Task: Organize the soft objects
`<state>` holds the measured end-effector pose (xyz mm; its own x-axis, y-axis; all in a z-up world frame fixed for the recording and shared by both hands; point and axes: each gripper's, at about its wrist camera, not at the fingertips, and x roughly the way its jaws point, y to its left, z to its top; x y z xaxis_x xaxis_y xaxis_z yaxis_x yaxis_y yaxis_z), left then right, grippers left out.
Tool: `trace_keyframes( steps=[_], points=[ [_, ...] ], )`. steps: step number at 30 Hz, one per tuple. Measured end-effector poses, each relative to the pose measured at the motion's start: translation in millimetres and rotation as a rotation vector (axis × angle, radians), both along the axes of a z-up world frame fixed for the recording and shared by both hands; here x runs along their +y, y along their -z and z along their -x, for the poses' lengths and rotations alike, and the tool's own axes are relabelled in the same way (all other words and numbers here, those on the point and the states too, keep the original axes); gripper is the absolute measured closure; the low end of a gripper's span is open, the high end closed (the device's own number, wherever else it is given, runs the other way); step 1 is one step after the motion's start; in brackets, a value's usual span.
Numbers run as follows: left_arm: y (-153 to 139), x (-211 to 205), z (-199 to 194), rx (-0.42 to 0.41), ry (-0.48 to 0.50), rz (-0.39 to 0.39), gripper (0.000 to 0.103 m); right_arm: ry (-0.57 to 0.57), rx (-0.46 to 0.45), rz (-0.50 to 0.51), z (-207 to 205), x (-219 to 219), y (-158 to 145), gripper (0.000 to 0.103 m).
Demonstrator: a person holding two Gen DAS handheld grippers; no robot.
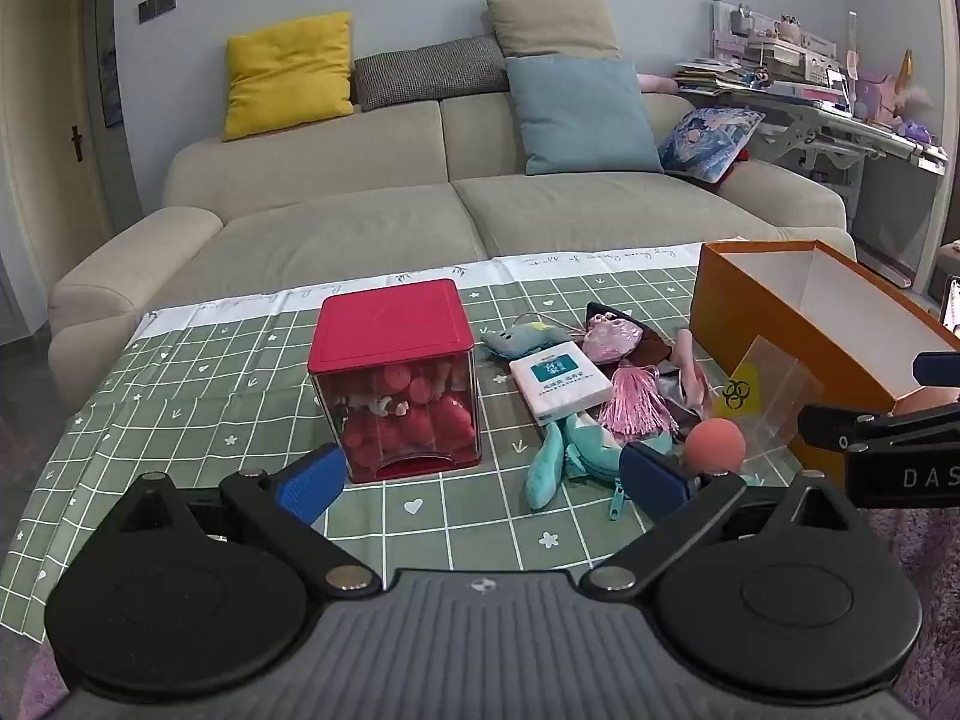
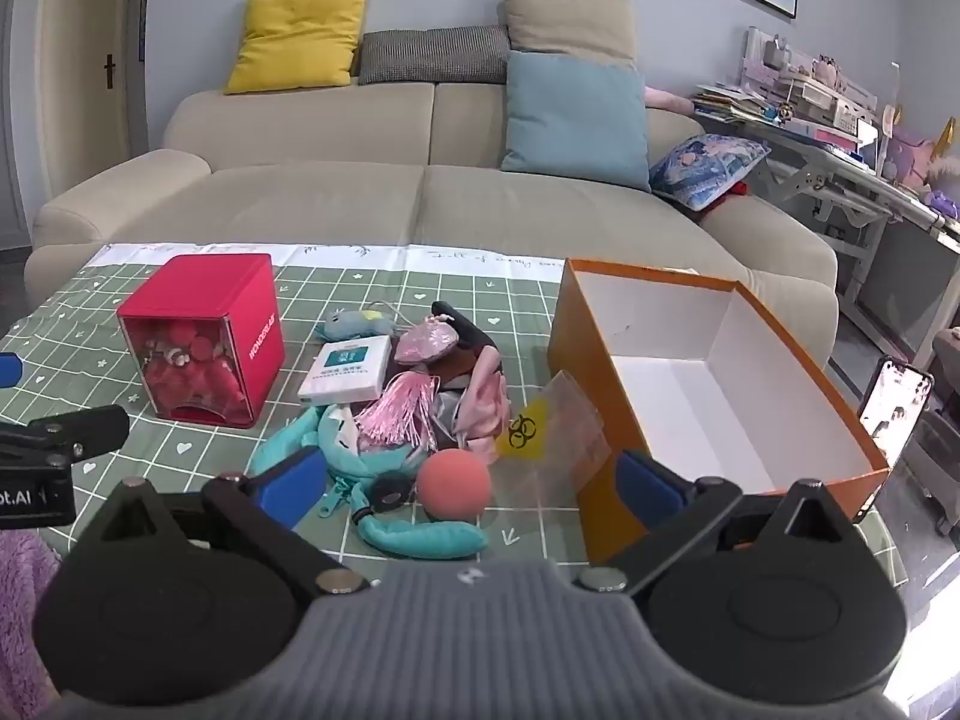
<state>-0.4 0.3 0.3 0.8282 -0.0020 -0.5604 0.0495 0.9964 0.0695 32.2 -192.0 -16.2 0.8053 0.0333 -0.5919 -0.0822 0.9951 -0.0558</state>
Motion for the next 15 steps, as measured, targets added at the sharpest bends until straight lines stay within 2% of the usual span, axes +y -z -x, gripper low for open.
trace_keyframes(
  steps=[15],
  points=[
    [2.2, -2.6, 0.3, 0.008, -0.002, -0.005, 0.0, 0.003, 0.007, 0.001, -1.8, -1.0, 3.2, 0.003]
  ],
)
